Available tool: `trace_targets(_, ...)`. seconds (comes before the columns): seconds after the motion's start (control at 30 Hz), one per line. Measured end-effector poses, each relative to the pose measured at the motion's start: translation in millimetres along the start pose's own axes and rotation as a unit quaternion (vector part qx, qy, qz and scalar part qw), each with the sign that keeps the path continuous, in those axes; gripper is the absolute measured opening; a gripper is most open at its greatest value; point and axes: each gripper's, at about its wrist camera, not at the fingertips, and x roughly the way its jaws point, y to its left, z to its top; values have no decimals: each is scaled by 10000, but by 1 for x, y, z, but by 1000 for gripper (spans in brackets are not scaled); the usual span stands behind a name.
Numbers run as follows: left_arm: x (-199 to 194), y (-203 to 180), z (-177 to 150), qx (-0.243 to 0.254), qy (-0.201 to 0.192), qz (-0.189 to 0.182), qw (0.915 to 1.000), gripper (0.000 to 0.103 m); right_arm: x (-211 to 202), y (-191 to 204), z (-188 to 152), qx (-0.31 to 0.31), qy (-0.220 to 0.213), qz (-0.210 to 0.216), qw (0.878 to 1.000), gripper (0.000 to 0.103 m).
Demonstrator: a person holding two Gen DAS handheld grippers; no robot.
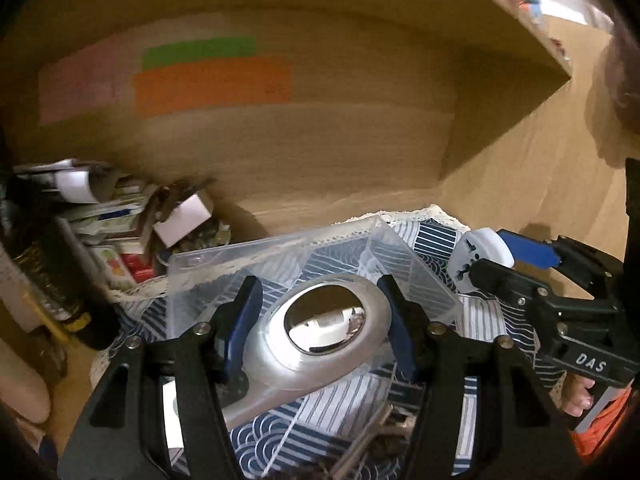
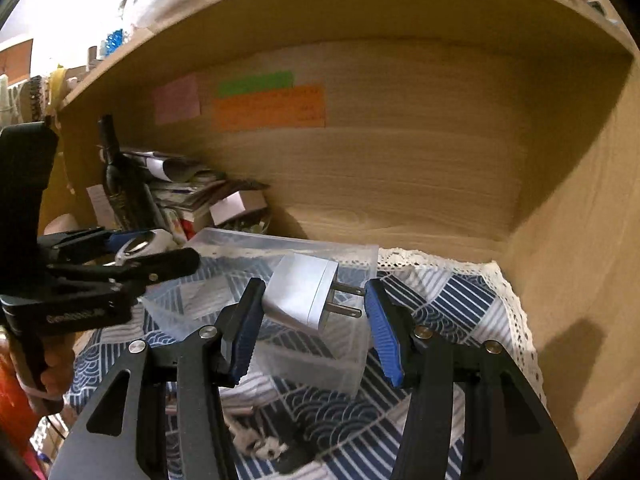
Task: Organize rigid objects
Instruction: 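Lower both held items into the clear box while both tools open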
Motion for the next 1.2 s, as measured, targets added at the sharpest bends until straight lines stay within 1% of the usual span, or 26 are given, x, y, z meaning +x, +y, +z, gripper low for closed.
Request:
trace_targets(0.13, 30, 5, 3, -37, 266, -85, 9996, 59, 27, -4, 1, -44, 286, 47, 9996, 48)
trace_targets(0.3, 58, 10, 4, -59, 581, -222, 9980, 59, 54, -6, -3, -114, 640, 46, 9979, 48)
trace_targets(0.37, 67, 10, 3, -34, 661, -212, 9976, 59, 62, -5, -5, -155, 776, 15, 9969, 48)
trace_targets(0.57, 80, 12, -2, -71, 870, -298, 9957, 58, 76, 2, -11, -366, 1025, -53, 9940, 48)
trace_targets(0.7, 77, 15, 1, -187, 843, -370, 9956, 58, 84, 1, -15, -323, 1191, -41, 9923, 48)
trace_targets(0.87, 64, 13, 2, -107, 727, -345, 9967, 58, 82, 2, -15, -353, 1176, -105, 9924, 48)
trace_targets(0.9, 61, 13, 2, -99, 703, -334, 9969, 58, 81, 3, -14, -361, 1150, -112, 9927, 50)
trace_targets(0.97, 55, 12, 3, -78, 657, -299, 9974, 58, 73, 5, -12, -350, 1025, -135, 9940, 59)
trace_targets(1.07, 42, 11, 2, -39, 565, -217, 9982, 59, 58, 8, -8, -354, 828, -141, 9958, 61)
trace_targets(1.17, 27, 10, 0, -5, 428, -63, 9991, 63, 43, 11, -3, -348, 657, -140, 9971, 62)
trace_targets(1.2, 20, 10, -2, -7, 381, -30, 9993, 66, 37, 12, -3, -342, 608, -131, 9975, 63)
